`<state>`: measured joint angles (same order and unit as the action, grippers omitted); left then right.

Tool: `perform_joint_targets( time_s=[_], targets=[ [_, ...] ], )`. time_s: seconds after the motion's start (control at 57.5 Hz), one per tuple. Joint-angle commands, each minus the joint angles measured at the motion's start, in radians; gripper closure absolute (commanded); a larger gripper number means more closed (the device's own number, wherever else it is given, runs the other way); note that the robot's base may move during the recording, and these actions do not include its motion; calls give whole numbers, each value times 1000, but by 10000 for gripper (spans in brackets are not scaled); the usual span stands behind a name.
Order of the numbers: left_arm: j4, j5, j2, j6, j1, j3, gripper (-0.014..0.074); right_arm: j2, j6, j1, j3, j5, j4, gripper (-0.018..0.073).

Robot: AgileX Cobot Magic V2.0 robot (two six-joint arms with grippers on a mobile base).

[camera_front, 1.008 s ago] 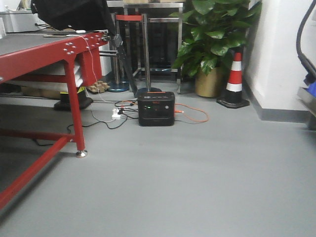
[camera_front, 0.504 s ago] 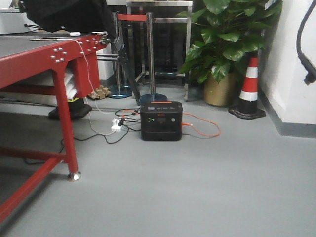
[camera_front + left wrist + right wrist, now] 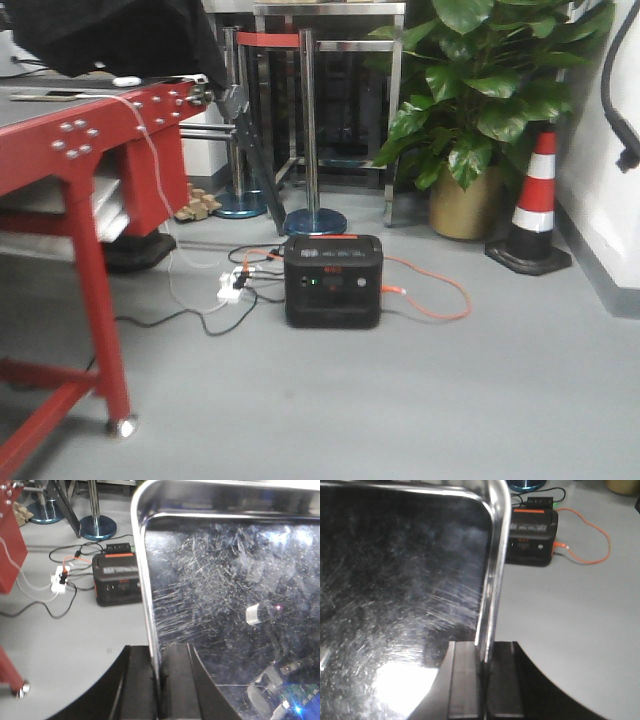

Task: Stack silver trays without gaps
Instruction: 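Turn the base past the plant and cone toward another shelf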

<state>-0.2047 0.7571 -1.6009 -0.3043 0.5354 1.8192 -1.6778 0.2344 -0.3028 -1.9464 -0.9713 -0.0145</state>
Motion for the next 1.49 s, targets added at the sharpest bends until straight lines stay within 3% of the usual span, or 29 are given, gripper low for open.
perform_joint_targets(
  time_s=[0.0,1.112,1.477],
  targets=[
    [6,-46,12,13,6,10,610,13,-16,-1,-9,46,-1,638],
    [-11,-49,12,13,6,10,610,13,-16,-1,-9,72,-1,638],
    [-11,-49,12,13,6,10,610,8,-16,-1,-9,196,-1,638]
  ],
)
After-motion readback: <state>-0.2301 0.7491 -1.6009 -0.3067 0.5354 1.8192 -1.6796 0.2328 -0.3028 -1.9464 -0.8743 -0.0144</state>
